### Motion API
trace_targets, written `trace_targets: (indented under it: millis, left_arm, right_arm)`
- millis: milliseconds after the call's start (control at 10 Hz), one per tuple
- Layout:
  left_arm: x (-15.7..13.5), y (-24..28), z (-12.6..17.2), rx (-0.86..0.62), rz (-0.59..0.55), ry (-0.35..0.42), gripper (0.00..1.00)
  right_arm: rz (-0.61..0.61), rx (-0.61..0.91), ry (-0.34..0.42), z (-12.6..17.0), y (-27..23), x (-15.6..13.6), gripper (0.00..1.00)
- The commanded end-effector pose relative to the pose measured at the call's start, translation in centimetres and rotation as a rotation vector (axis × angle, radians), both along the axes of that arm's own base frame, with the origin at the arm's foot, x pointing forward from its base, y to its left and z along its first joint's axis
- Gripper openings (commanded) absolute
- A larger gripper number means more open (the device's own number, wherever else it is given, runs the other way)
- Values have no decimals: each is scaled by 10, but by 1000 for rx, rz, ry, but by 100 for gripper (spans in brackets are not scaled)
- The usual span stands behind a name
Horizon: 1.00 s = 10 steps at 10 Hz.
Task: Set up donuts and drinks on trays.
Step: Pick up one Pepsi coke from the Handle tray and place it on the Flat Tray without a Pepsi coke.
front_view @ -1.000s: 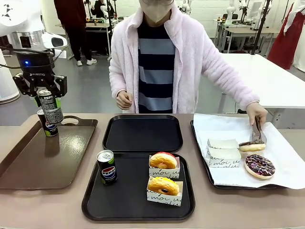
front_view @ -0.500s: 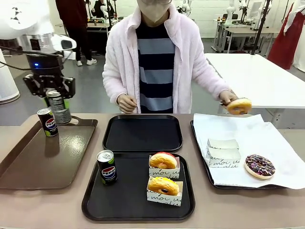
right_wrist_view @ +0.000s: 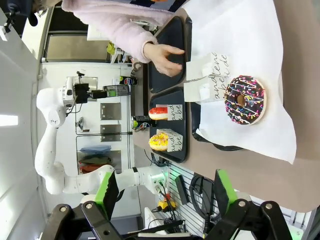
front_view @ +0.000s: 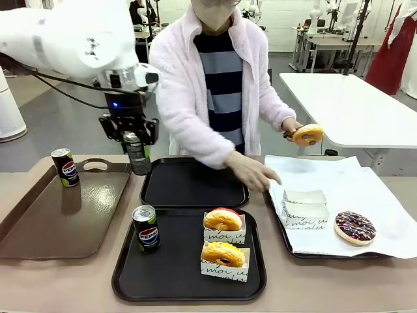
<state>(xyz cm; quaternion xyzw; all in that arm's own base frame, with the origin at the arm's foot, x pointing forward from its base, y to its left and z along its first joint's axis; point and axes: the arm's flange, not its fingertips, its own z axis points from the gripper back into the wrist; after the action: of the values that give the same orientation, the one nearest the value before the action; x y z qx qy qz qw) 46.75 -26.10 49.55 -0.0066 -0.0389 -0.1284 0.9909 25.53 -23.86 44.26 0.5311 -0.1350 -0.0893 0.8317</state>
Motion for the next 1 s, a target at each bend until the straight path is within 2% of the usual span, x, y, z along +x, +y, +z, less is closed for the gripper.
trace_targets:
  millis: [0,200,300,700,900]
  left_arm:
    - [-5,25,19,-27,-77,65,58]
    - [-60,88,36,-25,-199,83,58]
    - [-72,109,38,-41,-223,103,58]
    - [-70,125,32,-60,-171,100,58]
    - [-80,134,39,-38,-192,121,58]
  right_arm:
    - [2,12,-21,0,-1,1,100]
    - [2,12,-21,0,-1,1,100]
    - [2,12,-21,0,-1,1,100]
    - [2,12,-21,0,-1,1,100]
    - [2,12,-21,0,-1,1,100]
